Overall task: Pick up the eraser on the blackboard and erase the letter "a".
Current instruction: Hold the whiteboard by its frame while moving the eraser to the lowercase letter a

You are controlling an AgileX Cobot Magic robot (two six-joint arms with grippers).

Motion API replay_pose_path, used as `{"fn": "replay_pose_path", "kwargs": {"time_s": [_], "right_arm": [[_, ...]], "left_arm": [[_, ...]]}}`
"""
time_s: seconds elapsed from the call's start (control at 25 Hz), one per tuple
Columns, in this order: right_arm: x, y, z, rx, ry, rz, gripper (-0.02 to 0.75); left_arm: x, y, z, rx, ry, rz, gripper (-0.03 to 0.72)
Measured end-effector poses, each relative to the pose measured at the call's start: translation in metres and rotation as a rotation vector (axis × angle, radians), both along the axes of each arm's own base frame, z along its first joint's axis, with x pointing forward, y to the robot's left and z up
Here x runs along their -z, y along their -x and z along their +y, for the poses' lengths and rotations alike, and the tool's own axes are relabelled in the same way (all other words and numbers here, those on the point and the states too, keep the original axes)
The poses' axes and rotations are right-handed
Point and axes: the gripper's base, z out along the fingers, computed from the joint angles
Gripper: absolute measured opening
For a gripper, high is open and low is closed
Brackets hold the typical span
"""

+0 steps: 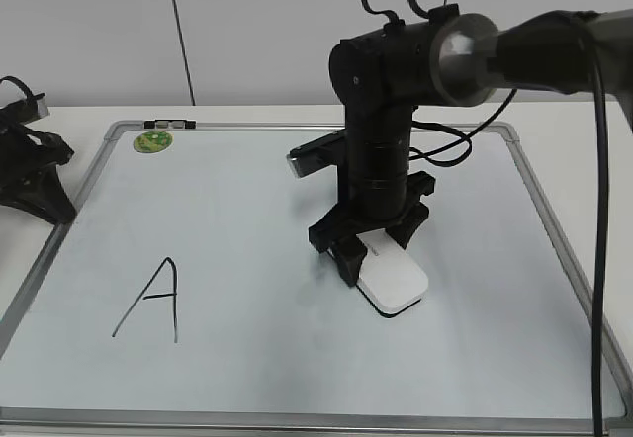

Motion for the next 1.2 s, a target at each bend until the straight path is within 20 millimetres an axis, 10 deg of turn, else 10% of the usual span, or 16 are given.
{"fn": "replay_pose_path", "kwargs": {"time_s": [0.92,1.2], "right_arm": [[-0.006,-0.034,-0.062,0.162,0.021,-0.027,0.537],[-0.060,-0.043,-0.068,0.164,-0.034,-0.168,0.537]], "left_arm": [[0.000,0.000,0.000,0.000,0.000,0.000,0.035],[0.000,0.000,0.000,0.000,0.000,0.000,0.035]]}}
